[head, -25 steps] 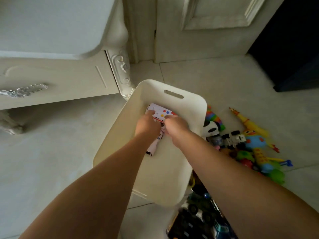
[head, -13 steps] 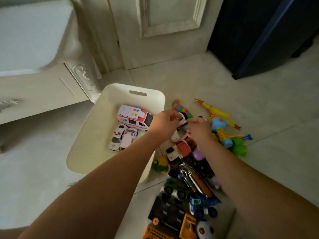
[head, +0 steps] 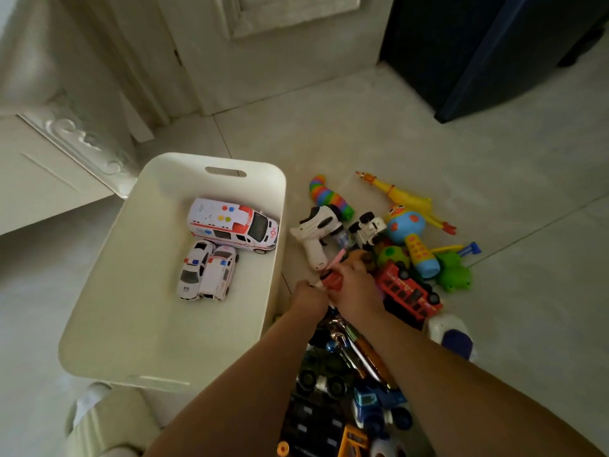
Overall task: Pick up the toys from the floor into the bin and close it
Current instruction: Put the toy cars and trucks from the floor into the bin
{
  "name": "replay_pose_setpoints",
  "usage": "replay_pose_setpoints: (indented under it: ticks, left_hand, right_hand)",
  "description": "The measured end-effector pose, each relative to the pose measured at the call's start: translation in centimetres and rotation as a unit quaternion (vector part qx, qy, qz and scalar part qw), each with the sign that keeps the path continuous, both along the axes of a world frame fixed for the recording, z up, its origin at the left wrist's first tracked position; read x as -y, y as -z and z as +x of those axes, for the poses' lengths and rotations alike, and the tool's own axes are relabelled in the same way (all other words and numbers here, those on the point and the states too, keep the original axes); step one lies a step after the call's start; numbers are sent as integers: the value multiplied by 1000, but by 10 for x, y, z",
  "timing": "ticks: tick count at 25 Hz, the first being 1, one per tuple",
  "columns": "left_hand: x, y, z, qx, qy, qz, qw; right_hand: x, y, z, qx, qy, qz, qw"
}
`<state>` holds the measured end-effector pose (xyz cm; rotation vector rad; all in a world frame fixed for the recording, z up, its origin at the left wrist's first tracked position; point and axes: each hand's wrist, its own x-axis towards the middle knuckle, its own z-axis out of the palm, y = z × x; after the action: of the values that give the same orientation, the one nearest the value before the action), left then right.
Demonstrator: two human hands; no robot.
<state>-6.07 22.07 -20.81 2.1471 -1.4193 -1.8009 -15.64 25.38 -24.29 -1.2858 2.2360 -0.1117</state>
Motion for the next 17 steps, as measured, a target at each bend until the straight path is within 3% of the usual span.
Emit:
replay_pose_setpoints:
  ticks: [4,6,10,13,17]
  left_hand:
    - [1,-13,2,-15,10,-6,1000]
    - [5,-33,4,-27,42,-37,998]
    - [6,-90,18,-44,104,-196,974]
    - [7,-128,38,-123,51,-215,968]
    - [30,-151,88,-260,-127,-107,951]
  right_hand:
    - [6,-32,-5,120,96,-97,983]
    - [10,-55,-5,135,127,-159,970]
    - [13,-104,3,135,170,-298,930]
    - [16,-139,21,144,165,-366,905]
    - [23,-173,53,207,86,-372,901]
